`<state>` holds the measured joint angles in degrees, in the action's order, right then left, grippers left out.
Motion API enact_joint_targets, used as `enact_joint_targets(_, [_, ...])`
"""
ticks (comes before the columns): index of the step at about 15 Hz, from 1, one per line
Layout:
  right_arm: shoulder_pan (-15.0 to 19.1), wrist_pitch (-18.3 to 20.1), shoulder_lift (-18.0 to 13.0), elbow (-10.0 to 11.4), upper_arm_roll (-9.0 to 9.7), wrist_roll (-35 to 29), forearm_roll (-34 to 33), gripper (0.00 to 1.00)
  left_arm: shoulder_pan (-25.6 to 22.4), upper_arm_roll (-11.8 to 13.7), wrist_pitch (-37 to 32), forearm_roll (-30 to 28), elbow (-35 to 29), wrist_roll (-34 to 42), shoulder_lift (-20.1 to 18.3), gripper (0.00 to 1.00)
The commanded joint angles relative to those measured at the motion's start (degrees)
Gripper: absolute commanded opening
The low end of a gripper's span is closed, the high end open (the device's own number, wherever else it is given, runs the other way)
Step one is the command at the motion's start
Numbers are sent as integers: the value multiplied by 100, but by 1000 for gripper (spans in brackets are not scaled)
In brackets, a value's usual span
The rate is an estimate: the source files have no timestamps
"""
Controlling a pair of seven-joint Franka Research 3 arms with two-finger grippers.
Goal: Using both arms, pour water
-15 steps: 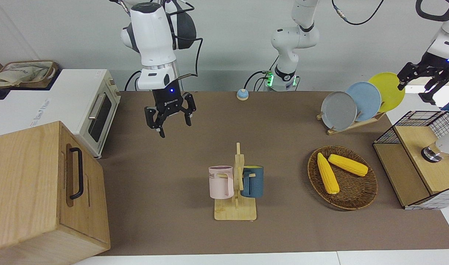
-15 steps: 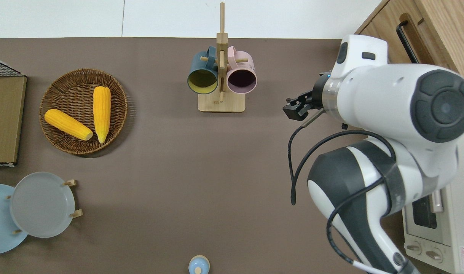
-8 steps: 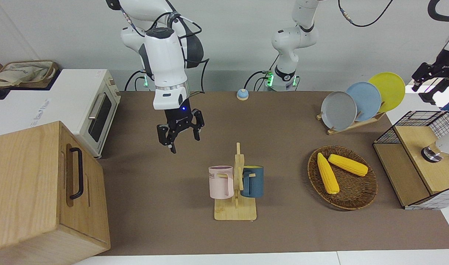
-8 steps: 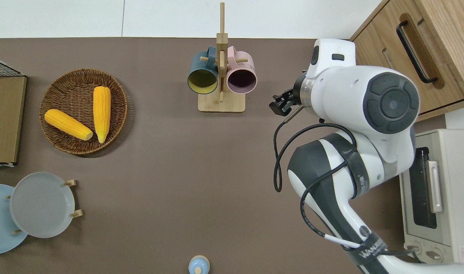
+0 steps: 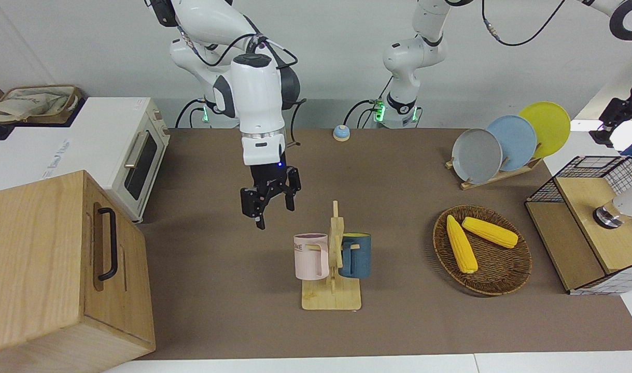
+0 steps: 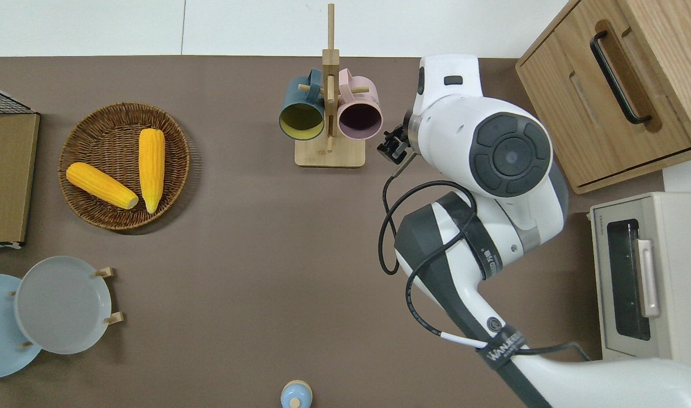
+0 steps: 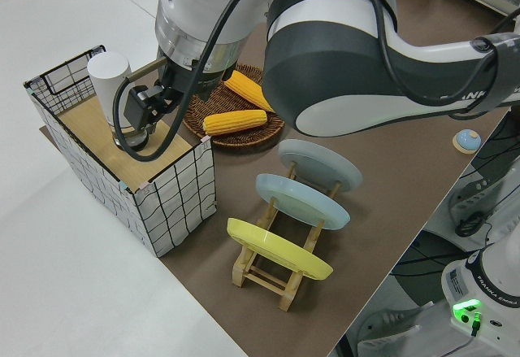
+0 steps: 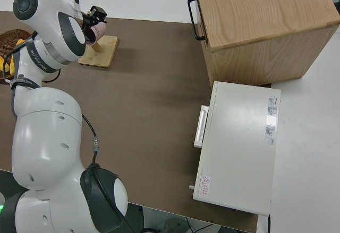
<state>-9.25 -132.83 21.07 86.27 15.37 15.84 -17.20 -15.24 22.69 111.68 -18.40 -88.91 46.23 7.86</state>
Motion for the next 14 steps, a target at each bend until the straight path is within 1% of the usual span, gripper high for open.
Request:
enact_joint_targets(1, [-173, 20, 519, -637, -16, -19, -319, 979, -31, -27, 581, -856, -223, 106, 66, 1000])
enact_joint_targets(2, [-199, 29, 599, -742, -16, -19, -319, 979, -23, -36, 696, -1093, -258, 106, 76, 1000])
enact_joint_targets(3, [-295, 29, 721, -865, -69, -28, -319, 979, -14, -45, 819, -1313, -285, 106, 137, 1000])
enact_joint_targets(4, [-314, -5, 784, -884, -78, -37, -328, 979, -5, -62, 1021, -1559, -302, 114, 198, 1000])
enact_joint_targets(6, [-323, -15, 907, -928, -78, -37, -398, 971, 47, -106, 1539, -1683, -303, 114, 409, 1000])
enact_joint_targets(7, [-392, -23, 942, -945, -95, -45, -450, 962, 65, -115, 1706, -1736, -303, 114, 453, 1000])
enact_joint_targets(8, [-445, -23, 1003, -1015, -113, -46, -486, 956, 57, -150, 1830, -1789, -303, 114, 497, 1000])
enact_joint_targets(11, [-586, -23, 1083, -1077, -288, -46, -609, 860, 48, -177, 2120, -2061, -285, 386, 646, 1000])
enact_joint_targets(12, [-595, -23, 1126, -1086, -341, -37, -609, 845, 39, -194, 2165, -2184, -285, 500, 682, 1000])
enact_joint_targets(13, [-586, -23, 1136, -1112, -350, -28, -609, 806, 30, -194, 2191, -2272, -285, 614, 743, 1000])
enact_joint_targets(14, [-586, -32, 1153, -1121, -350, -11, -627, 789, 4, -194, 2200, -2377, -285, 685, 770, 1000])
